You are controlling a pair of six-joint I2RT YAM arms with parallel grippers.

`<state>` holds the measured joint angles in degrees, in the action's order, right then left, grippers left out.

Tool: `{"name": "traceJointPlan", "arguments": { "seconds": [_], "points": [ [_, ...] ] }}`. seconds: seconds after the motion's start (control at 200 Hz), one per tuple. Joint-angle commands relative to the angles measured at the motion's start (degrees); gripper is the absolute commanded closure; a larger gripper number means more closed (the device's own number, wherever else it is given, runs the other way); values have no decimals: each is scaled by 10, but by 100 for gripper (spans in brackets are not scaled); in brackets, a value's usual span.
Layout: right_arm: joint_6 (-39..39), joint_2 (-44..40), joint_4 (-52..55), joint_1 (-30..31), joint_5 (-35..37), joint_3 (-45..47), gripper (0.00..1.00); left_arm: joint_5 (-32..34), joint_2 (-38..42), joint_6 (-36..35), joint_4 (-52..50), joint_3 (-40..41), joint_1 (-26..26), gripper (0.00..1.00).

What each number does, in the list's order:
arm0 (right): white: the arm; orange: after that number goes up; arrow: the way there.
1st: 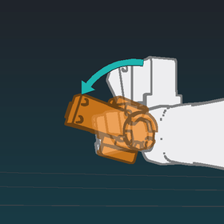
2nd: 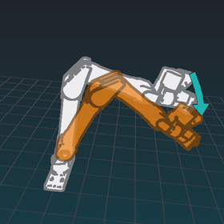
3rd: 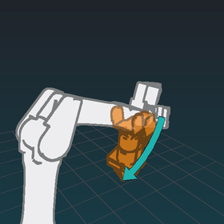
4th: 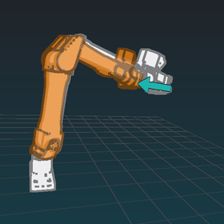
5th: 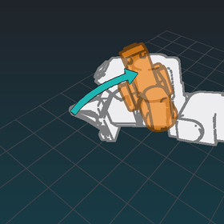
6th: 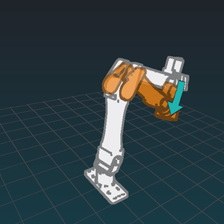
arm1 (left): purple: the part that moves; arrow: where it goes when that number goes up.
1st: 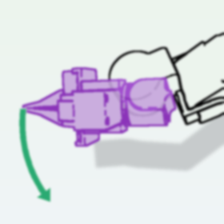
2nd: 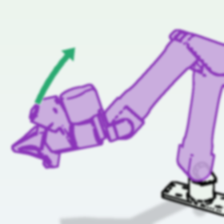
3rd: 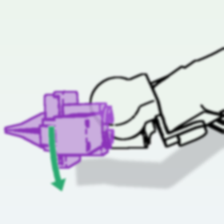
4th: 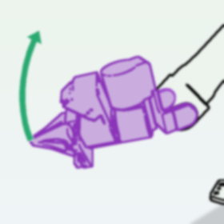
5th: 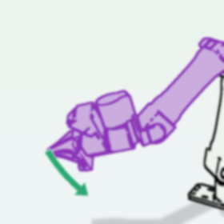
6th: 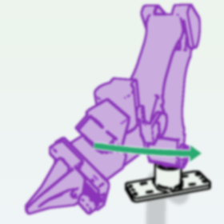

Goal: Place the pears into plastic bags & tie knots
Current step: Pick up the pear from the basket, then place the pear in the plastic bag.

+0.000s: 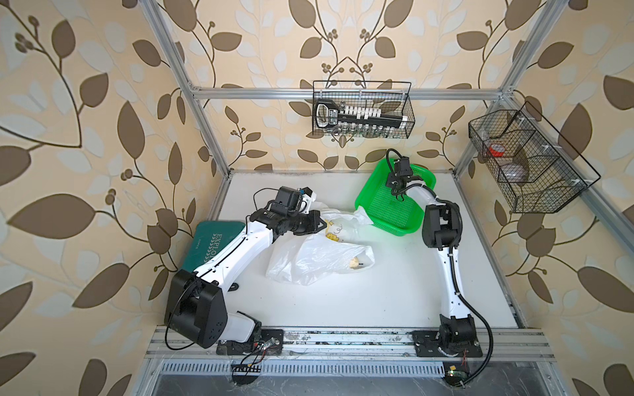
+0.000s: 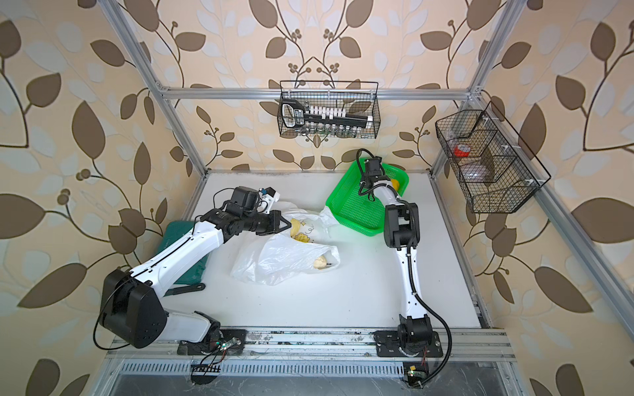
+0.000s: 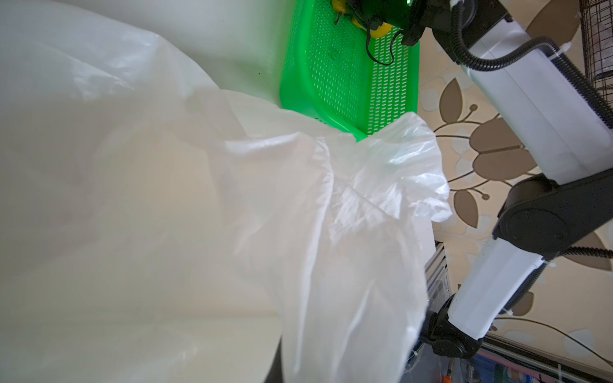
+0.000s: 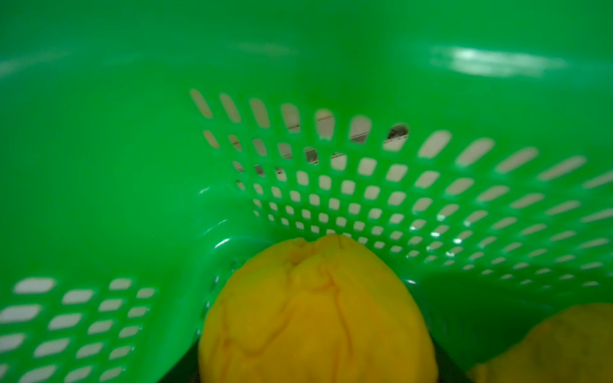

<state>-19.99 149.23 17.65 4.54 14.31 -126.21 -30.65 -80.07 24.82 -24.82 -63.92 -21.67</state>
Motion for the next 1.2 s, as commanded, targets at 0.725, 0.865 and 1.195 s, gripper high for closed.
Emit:
{"name": "traceJointPlan", "arguments": {
  "seconds": [0.725, 0.865, 1.195],
  "points": [
    [-100, -831, -97, 283, -127, 773, 66, 29, 14, -12, 16, 4, 2, 100],
    [-147, -843, -123, 348, -150, 794, 66, 29, 11, -14, 15, 1, 1, 100],
    [-119, -644, -161, 384, -189, 676, 66, 19, 12, -18, 12, 5, 1, 100]
  ]
}}
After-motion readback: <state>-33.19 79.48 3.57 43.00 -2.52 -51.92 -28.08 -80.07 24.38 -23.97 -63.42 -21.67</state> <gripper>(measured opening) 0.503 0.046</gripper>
